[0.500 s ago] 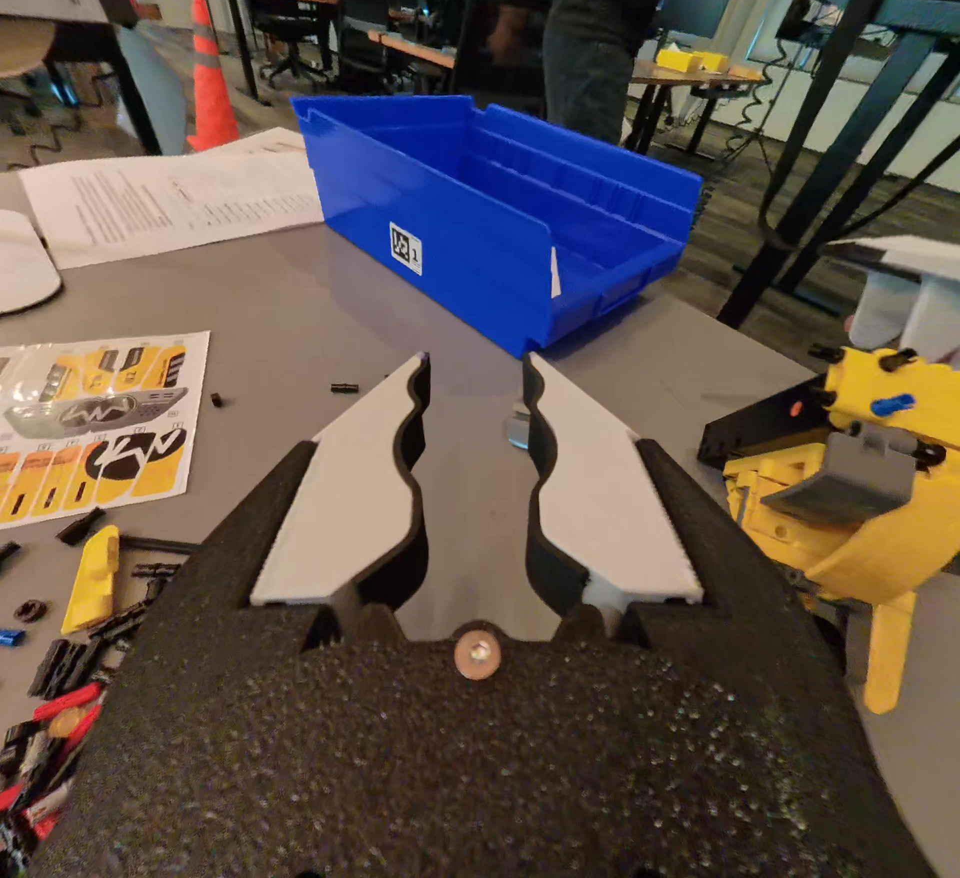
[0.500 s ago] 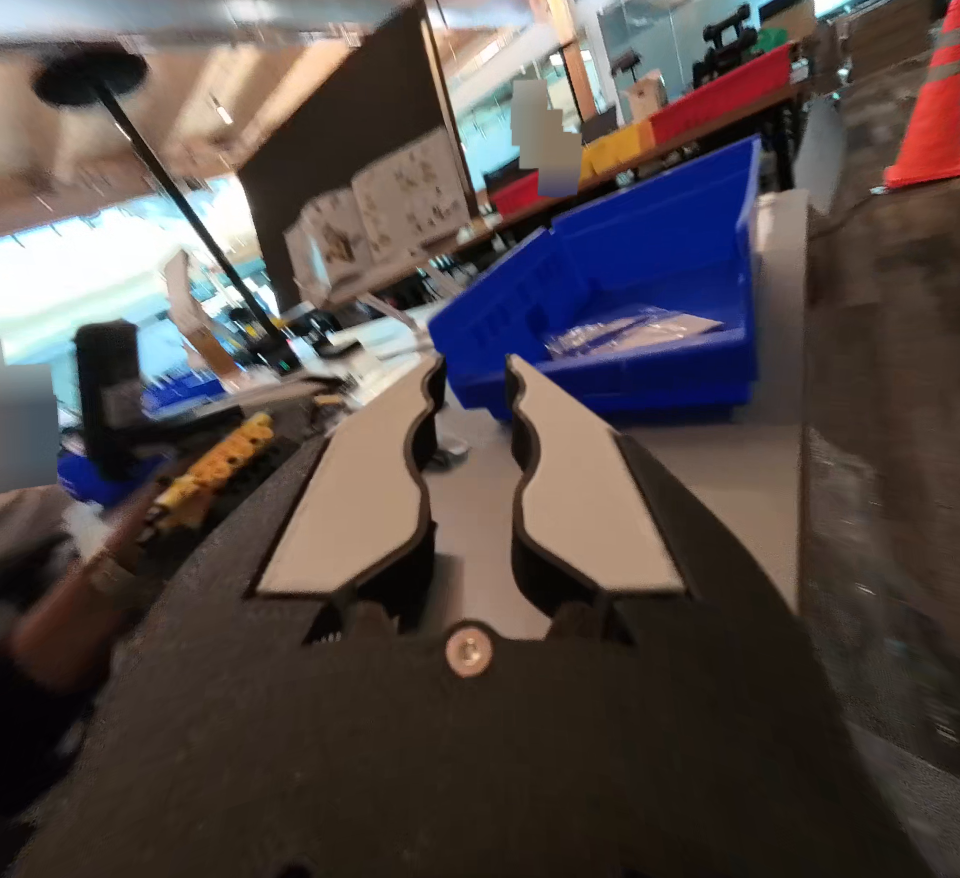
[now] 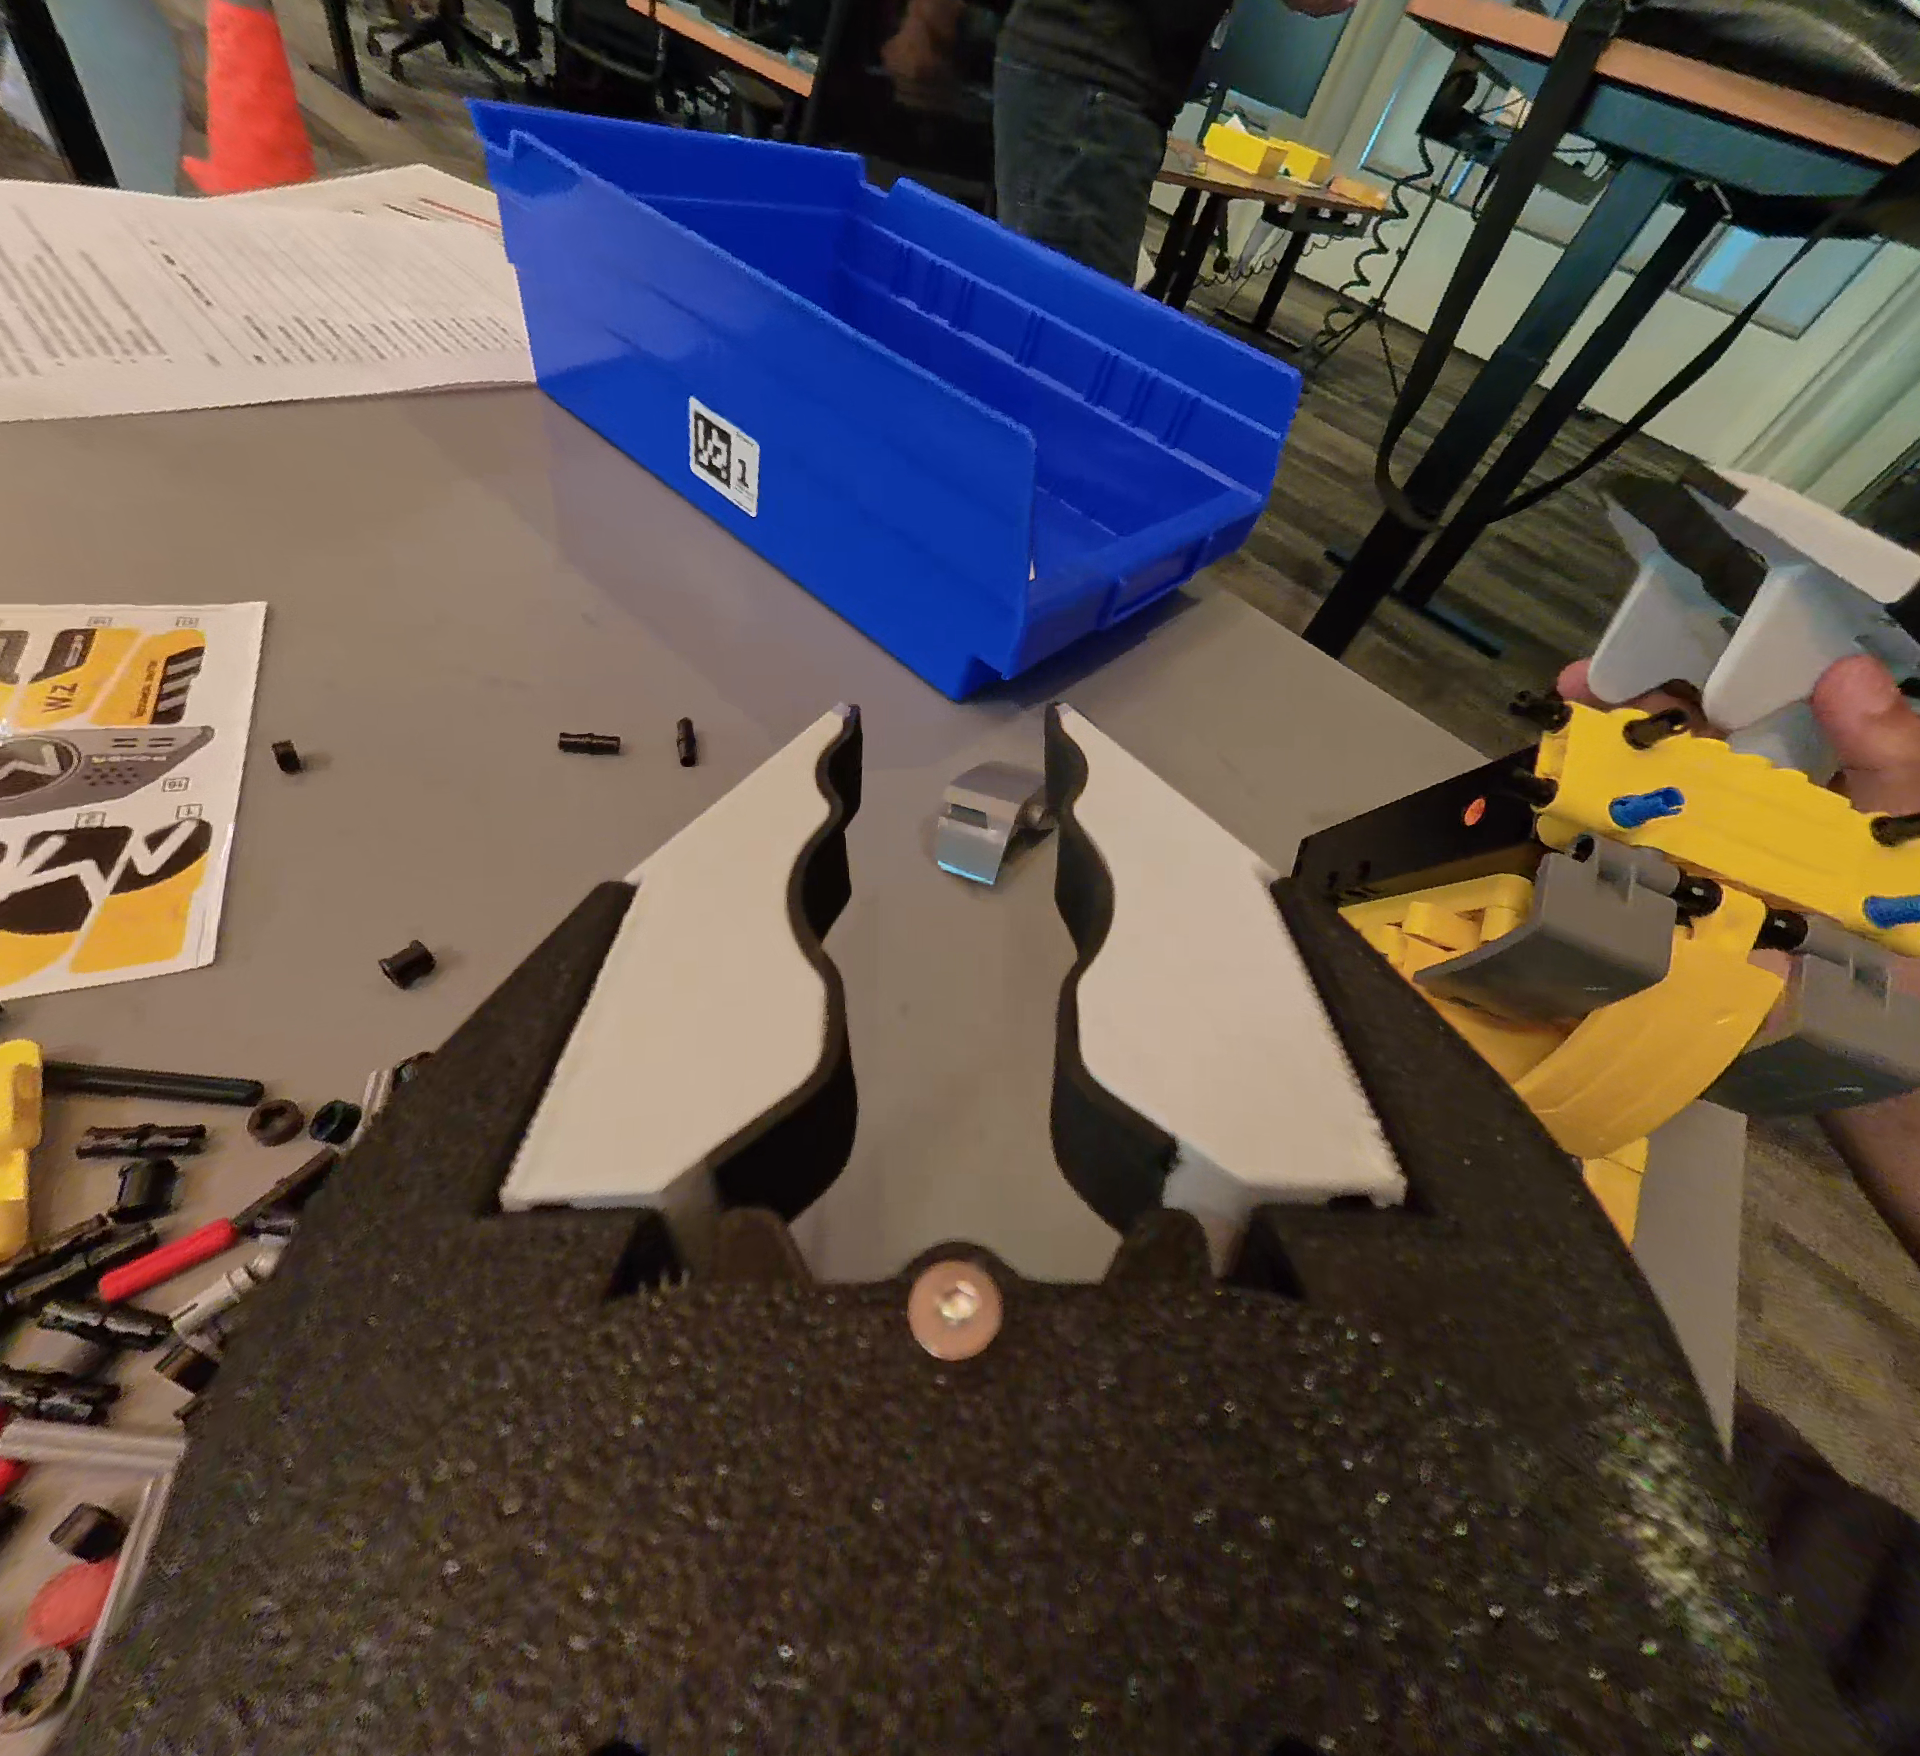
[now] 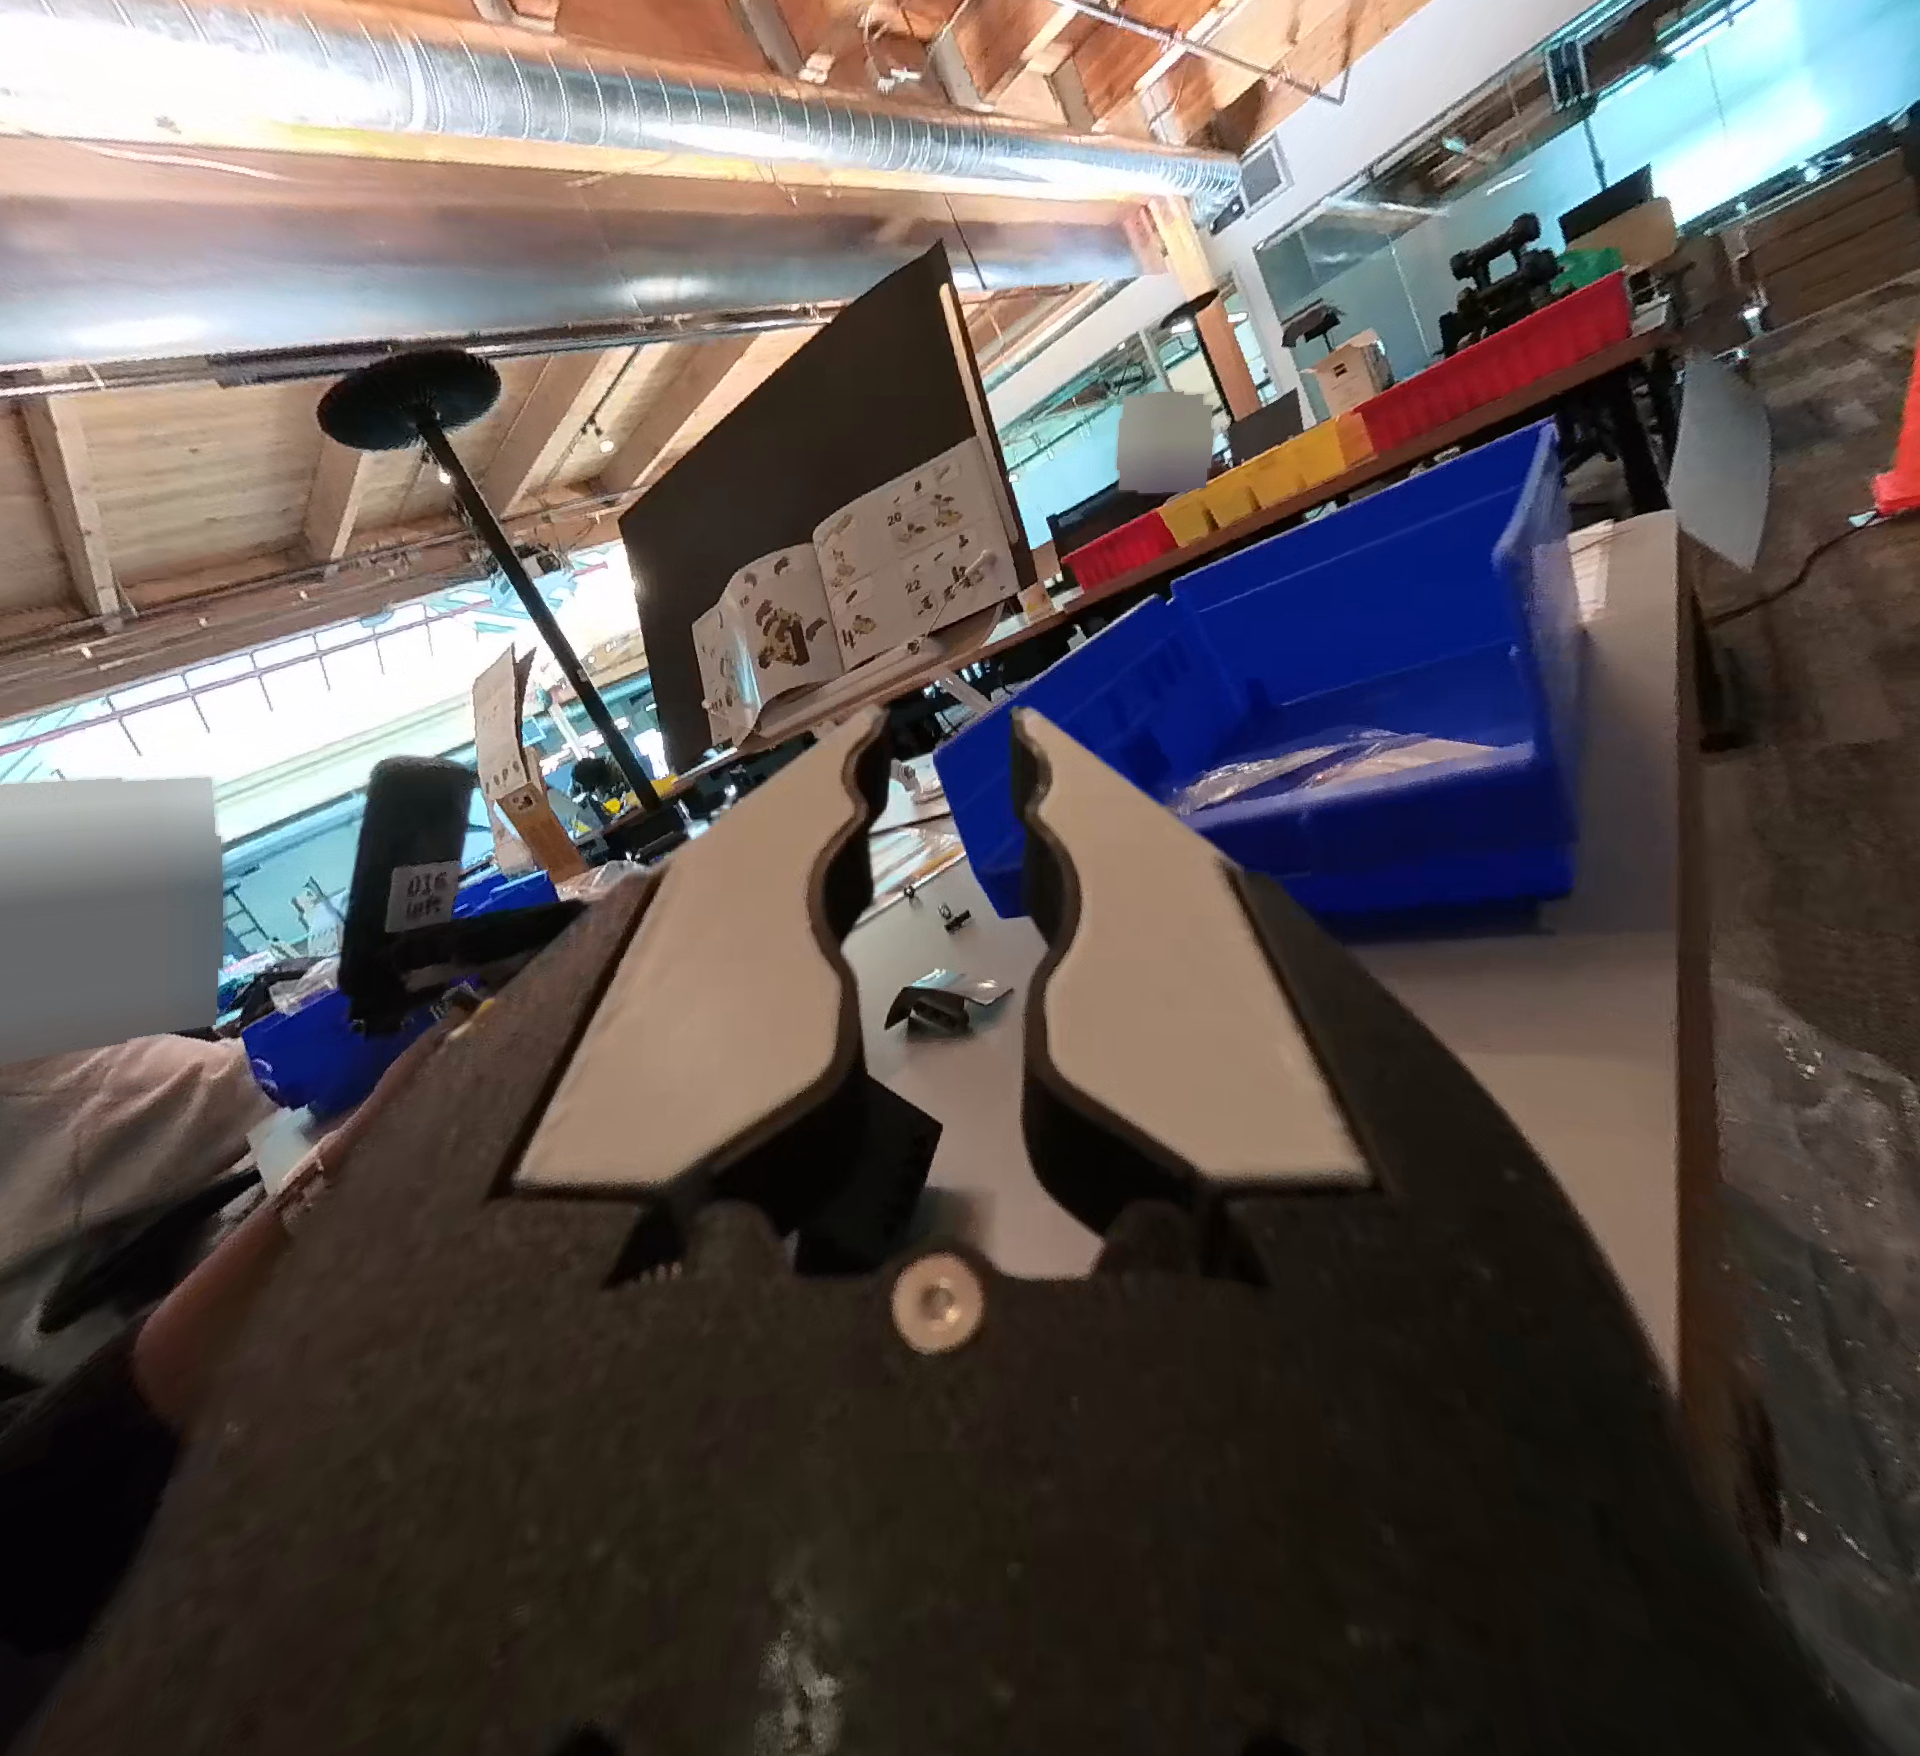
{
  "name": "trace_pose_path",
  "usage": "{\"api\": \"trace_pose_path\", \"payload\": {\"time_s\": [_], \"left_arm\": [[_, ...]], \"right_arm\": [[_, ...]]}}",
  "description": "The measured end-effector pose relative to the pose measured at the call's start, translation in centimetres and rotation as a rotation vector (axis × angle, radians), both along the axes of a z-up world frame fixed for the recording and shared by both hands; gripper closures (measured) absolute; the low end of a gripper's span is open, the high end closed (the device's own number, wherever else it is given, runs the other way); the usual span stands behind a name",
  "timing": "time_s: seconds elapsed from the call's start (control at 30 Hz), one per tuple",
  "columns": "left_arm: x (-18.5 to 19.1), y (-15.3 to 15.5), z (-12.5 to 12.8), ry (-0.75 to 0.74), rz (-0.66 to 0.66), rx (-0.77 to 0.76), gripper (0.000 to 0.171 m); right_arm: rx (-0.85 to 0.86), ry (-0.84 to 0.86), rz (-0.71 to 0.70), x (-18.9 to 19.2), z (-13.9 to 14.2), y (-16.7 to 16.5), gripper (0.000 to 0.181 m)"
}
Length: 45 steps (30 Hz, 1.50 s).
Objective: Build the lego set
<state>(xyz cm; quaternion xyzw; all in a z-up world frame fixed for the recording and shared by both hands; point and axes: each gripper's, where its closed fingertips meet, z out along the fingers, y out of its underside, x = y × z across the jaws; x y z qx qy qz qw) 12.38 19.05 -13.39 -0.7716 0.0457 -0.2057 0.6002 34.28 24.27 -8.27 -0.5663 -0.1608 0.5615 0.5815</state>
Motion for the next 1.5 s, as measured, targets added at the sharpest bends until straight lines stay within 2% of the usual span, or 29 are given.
{"api": "trace_pose_path", "payload": {"time_s": [0.17,0.53,0.67,0.83,0.97,1.1,1.2,1.33,1.43,1.5], "left_arm": [[0.2,-0.1,-0.6,-0.054,-0.026,-0.048,0.137],[0.6,-0.1,-0.6,-0.038,-0.038,-0.047,0.137],[0.6,-0.1,-0.6,-0.051,-0.043,-0.053,0.137],[0.7,-0.1,-0.6,-0.039,-0.036,-0.050,0.137],[0.8,-0.2,-0.6,-0.027,-0.041,-0.044,0.137],[0.7,-0.3,-0.3,-0.043,-0.039,-0.031,0.137],[0.7,-0.2,-0.4,-0.043,-0.042,-0.036,0.137],[0.9,-0.3,-0.5,-0.029,-0.049,-0.037,0.137],[0.9,-0.2,-0.5,-0.039,-0.049,-0.040,0.137],[0.6,-0.2,-0.5,-0.061,-0.045,-0.042,0.137]], "right_arm": [[-0.018,0.069,0.024,0.8,0.3,0.1,0.159],[0.008,0.035,0.003,0.5,0.3,-0.1,0.156],[0.013,0.024,-0.143,1.8,0.3,0.9,0.129],[0.076,-0.020,-0.254,2.6,0.8,0.8,0.127],[0.088,-0.099,-0.275,2.6,0.5,0.1,0.124],[0.115,-0.314,-0.288,2.3,-0.9,-2.9,0.104],[0.149,-0.395,-0.195,1.4,-2.6,-7.5,0.088],[0.095,-0.498,-0.168,0.9,-6.2,-10.9,0.089],[-0.018,-0.715,-0.144,0.1,-10.4,-11.3,0.089],[0.010,-0.797,-0.178,0.0,-11.0,-11.1,0.089]]}}
